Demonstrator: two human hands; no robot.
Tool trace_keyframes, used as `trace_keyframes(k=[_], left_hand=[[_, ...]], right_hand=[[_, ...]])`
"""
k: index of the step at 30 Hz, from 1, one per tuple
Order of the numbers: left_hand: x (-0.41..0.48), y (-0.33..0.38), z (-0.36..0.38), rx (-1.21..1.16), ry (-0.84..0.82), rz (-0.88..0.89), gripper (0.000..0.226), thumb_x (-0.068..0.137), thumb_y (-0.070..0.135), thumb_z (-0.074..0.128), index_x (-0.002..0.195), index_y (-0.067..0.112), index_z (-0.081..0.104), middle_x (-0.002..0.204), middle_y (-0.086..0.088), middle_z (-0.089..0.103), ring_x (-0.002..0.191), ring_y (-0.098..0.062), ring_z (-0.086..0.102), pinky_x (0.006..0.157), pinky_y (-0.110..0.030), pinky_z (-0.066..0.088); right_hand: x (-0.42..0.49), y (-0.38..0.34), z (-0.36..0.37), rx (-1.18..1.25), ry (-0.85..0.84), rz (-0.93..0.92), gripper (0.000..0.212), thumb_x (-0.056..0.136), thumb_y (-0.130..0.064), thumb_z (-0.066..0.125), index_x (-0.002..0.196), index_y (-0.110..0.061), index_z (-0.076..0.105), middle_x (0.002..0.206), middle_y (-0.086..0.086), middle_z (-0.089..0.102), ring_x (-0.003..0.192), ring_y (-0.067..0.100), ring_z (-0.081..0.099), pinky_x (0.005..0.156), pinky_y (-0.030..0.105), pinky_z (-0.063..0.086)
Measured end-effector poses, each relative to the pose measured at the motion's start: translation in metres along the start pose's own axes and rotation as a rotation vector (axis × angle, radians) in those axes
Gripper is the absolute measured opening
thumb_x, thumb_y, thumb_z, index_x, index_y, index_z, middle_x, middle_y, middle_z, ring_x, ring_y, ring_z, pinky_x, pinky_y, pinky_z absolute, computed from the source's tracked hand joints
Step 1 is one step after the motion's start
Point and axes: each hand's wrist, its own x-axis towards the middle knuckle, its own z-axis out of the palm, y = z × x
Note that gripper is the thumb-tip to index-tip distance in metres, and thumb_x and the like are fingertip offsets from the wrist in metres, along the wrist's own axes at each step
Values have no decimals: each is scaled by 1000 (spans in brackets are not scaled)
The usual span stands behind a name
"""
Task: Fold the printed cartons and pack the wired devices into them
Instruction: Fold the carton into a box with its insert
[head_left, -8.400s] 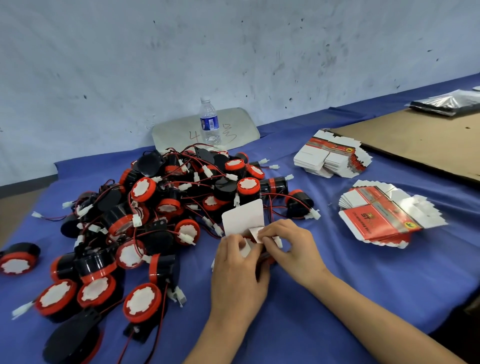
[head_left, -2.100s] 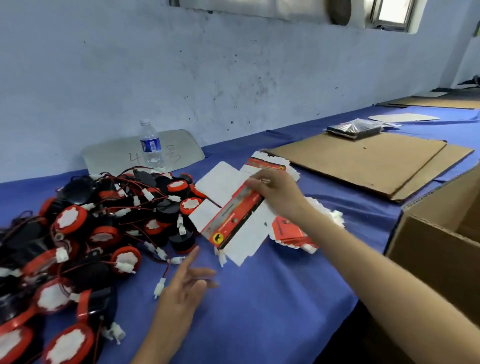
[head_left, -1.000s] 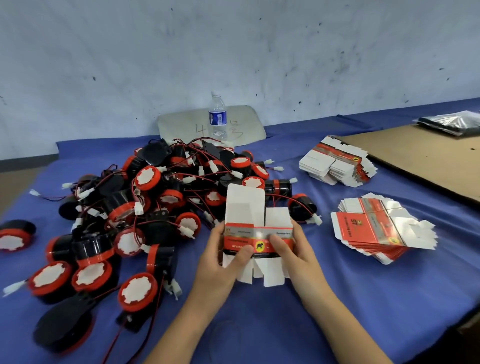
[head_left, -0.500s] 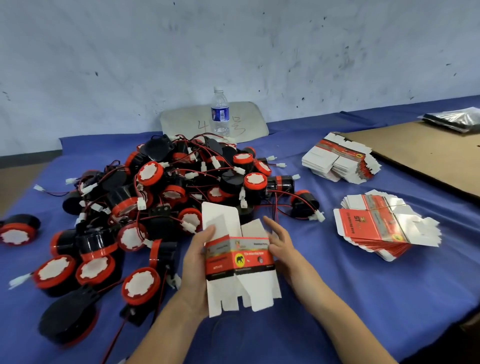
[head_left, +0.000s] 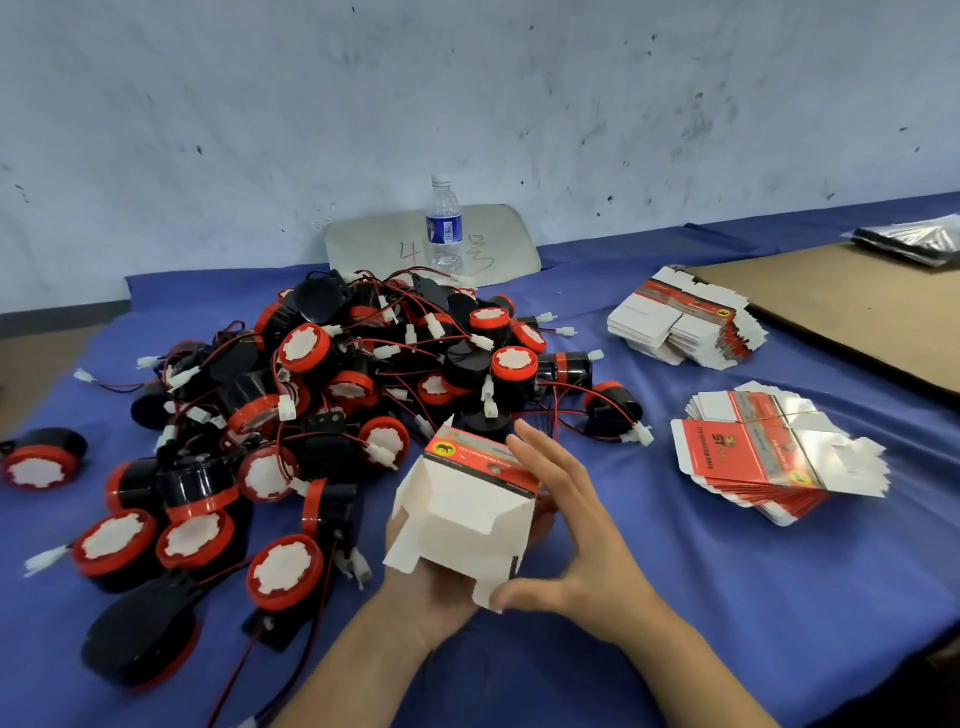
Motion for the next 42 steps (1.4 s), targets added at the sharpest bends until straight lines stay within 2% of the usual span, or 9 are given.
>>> trace_keyframes(k=[2,4,7,11,14,17,22,26,42], left_hand=[[-3,-1,7,-33,-29,30,87,31,36,97,108,4,70,113,-20,68,93,-36,69,83,-53,49],[-6,-1,11,-62,-20,41,82,17,24,98,92,1,74,98,-19,73,81,-33,71,67,-46,59],[-1,1,9,8,78,2,42,68,38,68,89,3,77,86,-20,73,71,-36,71,49,-40,57],[11,1,8,546,216,205,44,76,51,55,119,44,53,111,4,70,92,-21,70,67,-37,58],[11,6,11,946,207,526,64,79,66,61,133,50,31,136,26,39,125,6,43,102,-27,42],[5,0,6,878,32,572,103,62,85,59,143,27,31,138,18,48,129,-4,46,101,-26,44],[-7,-14,14,1027,-30,692,81,79,77,49,142,28,34,135,20,52,125,-6,51,96,-18,43],[-9,-13,16,1065,-3,772,75,81,77,46,137,28,39,128,20,57,113,-5,58,89,-17,45],[-10,-12,13,1091,47,850,50,86,67,49,125,36,46,109,8,61,101,-14,61,82,-22,49]], right_hand=[[0,-2,1,-58,-2,-55,106,55,-68,76,145,-50,24,158,-18,13,148,15,10,115,52,23],[1,-1,3,-150,40,-124,102,57,-65,78,144,-48,28,158,-17,15,148,17,10,115,48,22],[2,1,4,-71,170,-122,79,65,-48,80,135,-45,42,146,-18,40,140,10,32,109,36,37],[3,1,-6,331,433,58,52,63,-40,71,113,-35,57,107,-23,63,94,-5,58,75,14,48],[7,-3,-12,420,485,128,71,65,-77,65,107,-21,56,95,-20,67,82,-6,60,65,12,48],[8,-10,-8,399,427,126,82,68,-83,55,112,-14,55,97,-18,67,84,-6,61,67,12,48],[3,-12,-3,380,410,66,71,71,-84,48,121,-34,54,90,-7,61,75,14,56,64,28,48],[3,-14,0,323,439,29,55,80,-80,42,123,-49,52,103,-16,61,86,9,60,74,20,51],[-1,-11,1,322,405,4,39,91,-41,43,126,-55,49,114,-25,61,95,3,63,79,15,50]])
